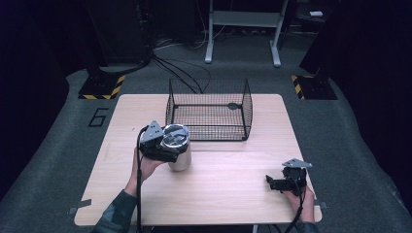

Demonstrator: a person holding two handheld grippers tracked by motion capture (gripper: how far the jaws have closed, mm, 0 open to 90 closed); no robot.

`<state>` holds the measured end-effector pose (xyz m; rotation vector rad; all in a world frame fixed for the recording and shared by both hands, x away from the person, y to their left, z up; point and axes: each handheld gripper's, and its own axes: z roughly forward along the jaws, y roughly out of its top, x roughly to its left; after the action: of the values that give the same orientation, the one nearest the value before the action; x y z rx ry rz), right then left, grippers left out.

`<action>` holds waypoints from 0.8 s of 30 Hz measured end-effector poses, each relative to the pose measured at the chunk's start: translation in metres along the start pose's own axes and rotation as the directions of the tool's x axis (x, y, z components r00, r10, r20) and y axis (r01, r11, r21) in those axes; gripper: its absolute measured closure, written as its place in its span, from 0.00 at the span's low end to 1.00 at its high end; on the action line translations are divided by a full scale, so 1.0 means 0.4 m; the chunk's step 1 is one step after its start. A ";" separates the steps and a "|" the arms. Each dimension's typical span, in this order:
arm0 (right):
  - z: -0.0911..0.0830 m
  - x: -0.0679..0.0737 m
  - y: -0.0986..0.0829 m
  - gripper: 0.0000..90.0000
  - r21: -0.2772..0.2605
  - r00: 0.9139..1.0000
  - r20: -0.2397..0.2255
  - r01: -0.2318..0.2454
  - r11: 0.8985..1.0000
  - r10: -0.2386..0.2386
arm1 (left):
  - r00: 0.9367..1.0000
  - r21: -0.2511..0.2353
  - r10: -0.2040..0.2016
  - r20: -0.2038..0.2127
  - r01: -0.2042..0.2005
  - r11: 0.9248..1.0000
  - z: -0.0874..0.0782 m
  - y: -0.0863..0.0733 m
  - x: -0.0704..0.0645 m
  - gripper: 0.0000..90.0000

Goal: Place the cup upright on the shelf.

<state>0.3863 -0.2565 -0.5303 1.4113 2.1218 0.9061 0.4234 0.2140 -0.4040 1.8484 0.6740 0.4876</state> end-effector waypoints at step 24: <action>0.000 0.000 0.000 0.00 -0.004 1.000 0.001 0.000 1.000 0.000 | 0.998 0.019 -0.001 0.065 0.000 1.000 0.012 0.070 0.008 0.04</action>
<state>0.3863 -0.2564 -0.5305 1.4097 2.1187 0.9088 0.4350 0.2049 -0.3793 1.8738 0.6377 0.4204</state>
